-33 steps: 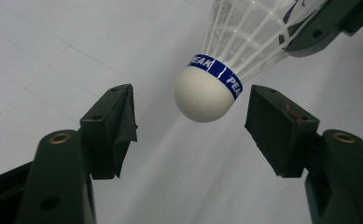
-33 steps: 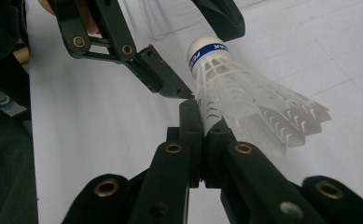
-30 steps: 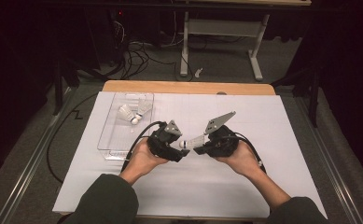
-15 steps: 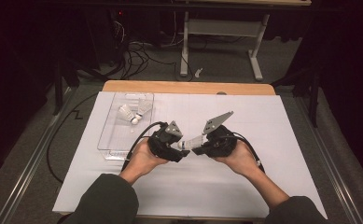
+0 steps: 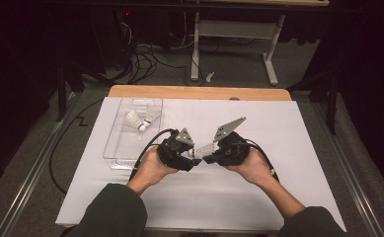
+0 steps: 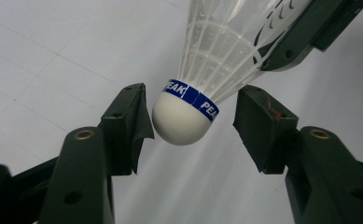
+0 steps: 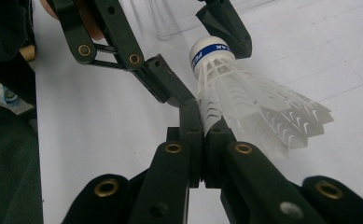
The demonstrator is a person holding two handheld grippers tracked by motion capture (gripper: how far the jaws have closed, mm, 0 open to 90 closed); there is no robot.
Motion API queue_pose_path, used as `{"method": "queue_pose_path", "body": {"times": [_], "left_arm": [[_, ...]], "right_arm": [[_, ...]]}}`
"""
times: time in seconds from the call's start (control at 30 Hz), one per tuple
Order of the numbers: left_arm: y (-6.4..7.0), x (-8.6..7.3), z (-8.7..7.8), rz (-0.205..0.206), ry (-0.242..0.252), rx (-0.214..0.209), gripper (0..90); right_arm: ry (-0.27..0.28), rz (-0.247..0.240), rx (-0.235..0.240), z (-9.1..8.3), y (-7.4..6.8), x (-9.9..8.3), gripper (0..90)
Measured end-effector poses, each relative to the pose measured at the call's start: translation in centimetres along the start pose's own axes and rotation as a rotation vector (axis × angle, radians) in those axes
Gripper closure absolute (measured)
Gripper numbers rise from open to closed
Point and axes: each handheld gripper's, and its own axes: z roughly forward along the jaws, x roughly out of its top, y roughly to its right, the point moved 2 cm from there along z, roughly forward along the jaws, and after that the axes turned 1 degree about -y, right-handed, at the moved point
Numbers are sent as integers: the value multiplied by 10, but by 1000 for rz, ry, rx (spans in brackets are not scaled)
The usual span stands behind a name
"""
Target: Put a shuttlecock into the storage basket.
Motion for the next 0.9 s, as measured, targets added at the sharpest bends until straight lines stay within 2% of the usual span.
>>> {"method": "queue_pose_path", "body": {"times": [0.4,0.77,0.9], "left_arm": [[1,0,-1,10,-5,-7,478],[0,0,-4,17,-6,-4,479],[1,0,-4,19,-8,-2,454]], "right_arm": [[-1,2,3,1,0,2,900],[-6,-5,5,0,-2,5,900],[-8,-5,11,0,-2,5,900]]}}
